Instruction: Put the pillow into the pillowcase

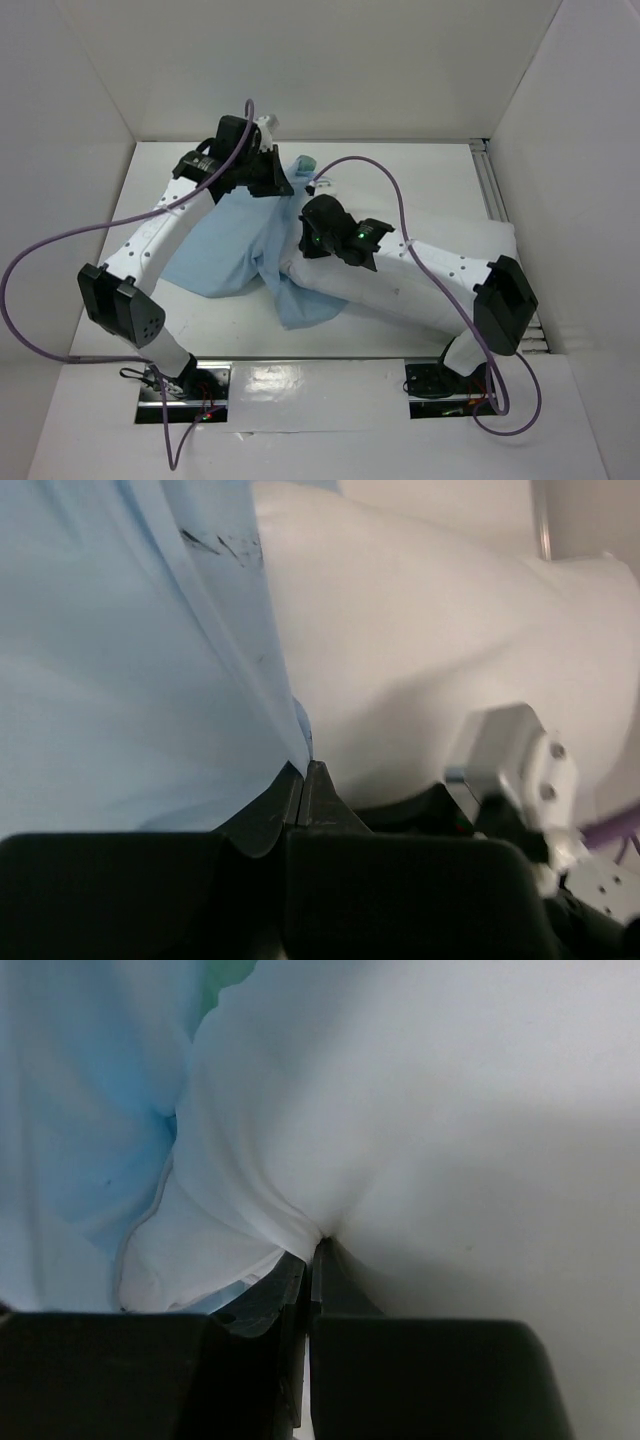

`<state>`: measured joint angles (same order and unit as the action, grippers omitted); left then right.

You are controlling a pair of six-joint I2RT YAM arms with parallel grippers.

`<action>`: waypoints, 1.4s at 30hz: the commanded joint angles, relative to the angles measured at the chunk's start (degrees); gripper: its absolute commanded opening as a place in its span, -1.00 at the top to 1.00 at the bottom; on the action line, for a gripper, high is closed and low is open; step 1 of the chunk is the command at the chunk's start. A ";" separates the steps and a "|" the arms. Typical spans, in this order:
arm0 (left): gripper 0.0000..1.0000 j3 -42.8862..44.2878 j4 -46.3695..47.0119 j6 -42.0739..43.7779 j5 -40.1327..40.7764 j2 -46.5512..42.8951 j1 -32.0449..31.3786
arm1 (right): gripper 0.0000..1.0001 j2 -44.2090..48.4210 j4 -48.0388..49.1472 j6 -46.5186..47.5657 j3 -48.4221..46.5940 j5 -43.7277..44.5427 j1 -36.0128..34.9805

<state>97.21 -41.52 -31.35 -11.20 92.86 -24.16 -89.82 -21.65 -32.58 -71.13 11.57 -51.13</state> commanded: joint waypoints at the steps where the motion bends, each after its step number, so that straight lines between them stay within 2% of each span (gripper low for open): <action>1: 1.00 0.45 -1.37 -0.20 -11.81 -2.95 0.26 | 1.00 -0.35 5.11 -0.12 -1.11 4.16 0.60; 4: 1.00 -5.52 -1.37 -0.81 -13.76 -2.95 0.26 | 1.00 -0.01 10.65 -0.64 -0.42 5.73 0.07; 7: 1.00 -10.98 -1.37 -0.81 -11.74 -4.53 0.78 | 0.98 5.95 12.33 0.06 1.08 6.26 0.07; 8: 1.00 -11.60 -1.37 -0.81 -11.22 -5.23 0.78 | 0.81 7.10 9.29 0.75 0.56 6.27 0.07; 9: 1.00 -12.13 -1.37 -0.81 -11.21 -5.23 0.78 | 0.24 8.33 7.34 1.28 0.56 6.27 0.07; 13: 1.00 -10.29 -1.37 -0.29 -11.21 -3.57 0.78 | -0.58 16.14 -3.46 1.29 -0.75 10.81 0.07; 17: 1.00 -6.34 -1.37 -0.29 -12.26 0.03 0.78 | -0.91 16.01 -17.69 1.29 -5.93 19.26 1.56; 18: 1.00 -4.85 -1.37 -0.29 -13.14 0.74 0.78 | -0.98 14.69 -23.29 2.16 -9.08 19.89 4.52; 21: 1.00 -3.43 0.64 -0.81 -14.81 3.20 0.78 | -1.00 9.33 -26.51 7.60 -10.96 15.52 10.68; 25: 1.00 -1.14 1.18 -1.43 -16.65 6.10 0.26 | -1.00 4.05 -19.58 14.03 -8.06 3.47 18.95; 27: 1.00 0.60 1.18 -1.43 -16.66 7.50 -0.27 | -0.92 1.07 -15.30 16.22 -6.66 -2.94 19.58; 29: 1.00 1.57 1.18 -1.43 -16.04 8.38 -0.80 | -0.28 -0.09 -12.55 16.93 -5.43 -9.33 19.58; 30: 1.00 2.10 1.18 -1.95 -16.04 8.39 -0.80 | 0.12 -0.61 -10.54 16.32 -5.42 -10.51 19.58; 31: 1.00 3.06 1.18 -1.96 -17.61 9.17 -1.41 | 0.62 -0.62 -10.00 15.80 -5.42 -11.04 19.58; 32: 1.00 3.86 1.78 -1.96 -18.32 9.70 -1.41 | 1.00 -0.62 -9.99 14.75 -6.38 -11.05 19.58; 34: 1.00 6.66 1.79 -1.25 -19.82 10.50 -2.03 | 1.00 2.27 -8.95 14.04 -7.96 -8.24 19.58; 38: 1.00 12.20 1.79 -0.64 -27.97 10.50 -4.31 | 1.00 12.28 -6.56 11.67 -11.73 -2.88 19.58; 42: 1.00 17.31 0.38 -1.16 -28.61 8.66 -6.50 | 1.00 17.30 -9.72 9.47 -15.70 1.16 18.97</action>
<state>109.80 -42.96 -31.77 -33.52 104.29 -28.56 -79.50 -36.69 -19.81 -79.68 10.90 -30.89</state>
